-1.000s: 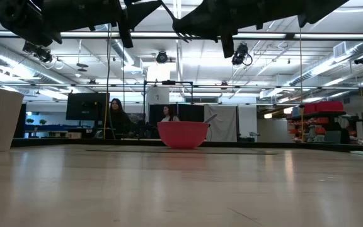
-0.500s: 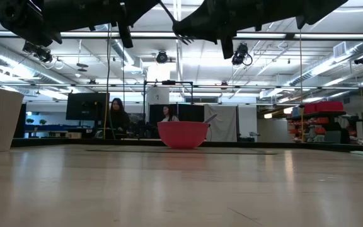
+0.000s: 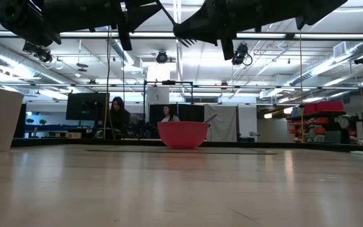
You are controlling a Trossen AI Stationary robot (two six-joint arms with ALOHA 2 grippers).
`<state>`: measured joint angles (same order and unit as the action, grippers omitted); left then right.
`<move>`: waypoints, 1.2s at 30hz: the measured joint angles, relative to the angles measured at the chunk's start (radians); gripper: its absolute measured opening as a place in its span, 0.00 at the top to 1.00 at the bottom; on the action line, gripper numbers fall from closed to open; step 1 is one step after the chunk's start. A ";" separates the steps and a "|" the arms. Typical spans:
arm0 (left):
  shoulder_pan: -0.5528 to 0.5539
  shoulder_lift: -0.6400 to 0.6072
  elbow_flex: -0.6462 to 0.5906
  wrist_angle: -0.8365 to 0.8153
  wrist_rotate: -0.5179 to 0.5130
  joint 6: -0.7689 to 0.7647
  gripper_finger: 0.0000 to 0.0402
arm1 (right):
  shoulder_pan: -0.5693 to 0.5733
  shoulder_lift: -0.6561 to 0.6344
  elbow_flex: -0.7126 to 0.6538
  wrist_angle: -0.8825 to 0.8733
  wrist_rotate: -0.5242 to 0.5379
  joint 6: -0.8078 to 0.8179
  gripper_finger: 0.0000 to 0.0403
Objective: Pick & Place Utensil
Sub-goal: Put the black fork into the orange bowl
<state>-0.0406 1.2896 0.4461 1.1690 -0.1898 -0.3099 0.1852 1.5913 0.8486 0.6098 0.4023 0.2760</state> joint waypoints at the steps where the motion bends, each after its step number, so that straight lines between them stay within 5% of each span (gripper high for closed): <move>1: 0.000 0.000 0.000 0.000 -0.003 -0.007 0.77 | 0.000 0.000 0.000 0.000 -0.001 0.000 0.98; 11: 0.000 0.000 0.000 0.005 0.006 0.011 0.97 | -0.002 0.000 0.000 -0.005 -0.005 -0.005 0.98; 18: 0.000 0.000 0.000 0.003 -0.005 0.047 0.97 | -0.002 0.000 0.000 -0.007 -0.001 -0.006 0.96; 28: 0.012 0.000 -0.001 -0.062 -0.118 0.104 0.99 | 0.000 -0.077 0.000 -0.066 0.118 -0.062 0.63; 36: 0.188 0.000 0.037 -0.167 -0.121 0.054 0.99 | 0.017 -0.189 0.001 -0.167 0.162 -0.056 0.43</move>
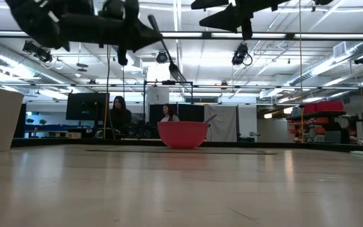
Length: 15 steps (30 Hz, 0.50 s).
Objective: Pick & Place Utensil
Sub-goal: Put the black fork into the orange bowl
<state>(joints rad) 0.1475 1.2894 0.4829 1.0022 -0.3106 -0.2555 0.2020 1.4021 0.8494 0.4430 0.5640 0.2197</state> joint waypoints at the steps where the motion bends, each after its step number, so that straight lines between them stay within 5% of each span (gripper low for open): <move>1: 0.032 0.004 0.017 -0.037 0.016 -0.025 0.99 | 0.003 0.000 0.000 -0.001 0.000 0.008 0.42; 15: 0.323 0.351 0.272 -0.168 0.077 -0.211 0.99 | 0.028 0.042 -0.001 -0.068 -0.034 0.123 0.43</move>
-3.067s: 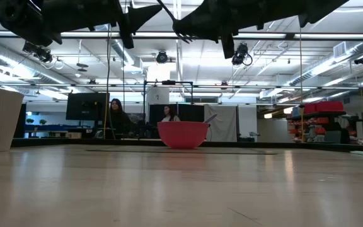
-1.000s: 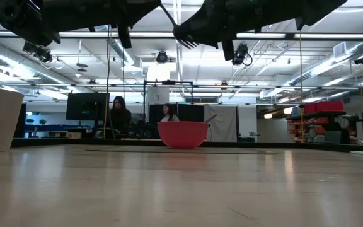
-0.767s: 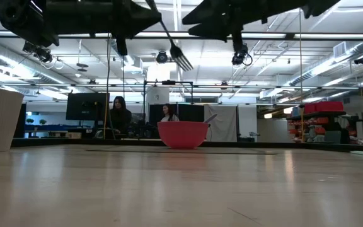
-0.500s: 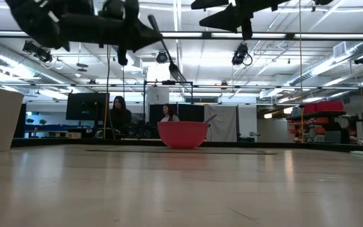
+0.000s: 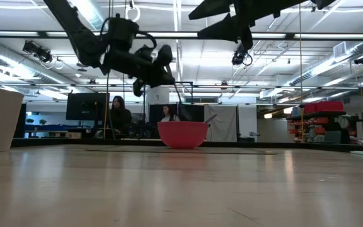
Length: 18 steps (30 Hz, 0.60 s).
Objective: Pick & Place Utensil
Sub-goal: Put the black fork into the orange bowl
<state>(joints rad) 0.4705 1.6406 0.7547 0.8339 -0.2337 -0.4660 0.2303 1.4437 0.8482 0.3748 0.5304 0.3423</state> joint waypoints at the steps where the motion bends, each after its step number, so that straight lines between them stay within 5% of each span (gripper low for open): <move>1: 0.015 0.017 0.010 -0.002 0.005 -0.001 0.98 | 0.005 0.000 0.000 0.001 0.000 0.007 0.43; 7: 0.070 0.062 0.030 -0.021 0.118 -0.029 0.99 | 0.036 0.000 0.001 -0.030 0.001 0.016 0.44; 18: 0.077 0.063 0.030 -0.126 0.154 -0.014 0.98 | 0.035 0.000 0.001 -0.041 0.004 0.016 0.45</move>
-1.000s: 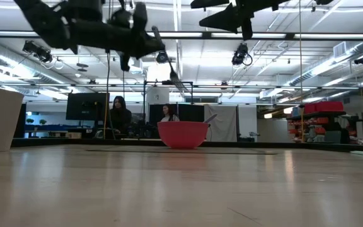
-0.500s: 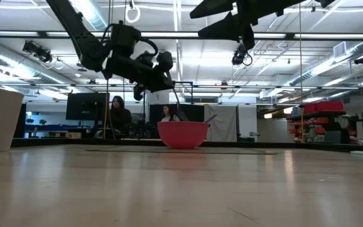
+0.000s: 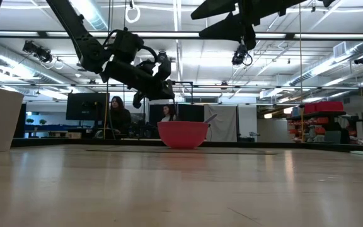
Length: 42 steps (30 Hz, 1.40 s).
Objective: Pick & Place Utensil
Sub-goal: Put the black fork into the orange bowl
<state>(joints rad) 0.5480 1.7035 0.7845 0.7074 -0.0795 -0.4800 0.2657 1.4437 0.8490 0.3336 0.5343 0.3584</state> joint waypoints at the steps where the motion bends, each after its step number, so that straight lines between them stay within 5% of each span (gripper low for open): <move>1: 0.000 0.000 0.000 -0.001 0.000 -0.003 0.98 | 0.000 0.000 0.000 0.000 0.000 0.000 0.45; 31: 0.073 0.066 0.000 0.075 -0.022 -0.141 0.98 | 0.000 0.000 0.000 0.010 0.000 0.003 0.45; 42: 0.073 0.065 0.000 0.101 0.070 -0.167 0.98 | 0.000 0.000 0.000 0.010 0.000 0.003 0.45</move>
<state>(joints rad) 0.6206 1.7683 0.7845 0.8082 -0.0099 -0.6466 0.2653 1.4433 0.8490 0.3431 0.5346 0.3618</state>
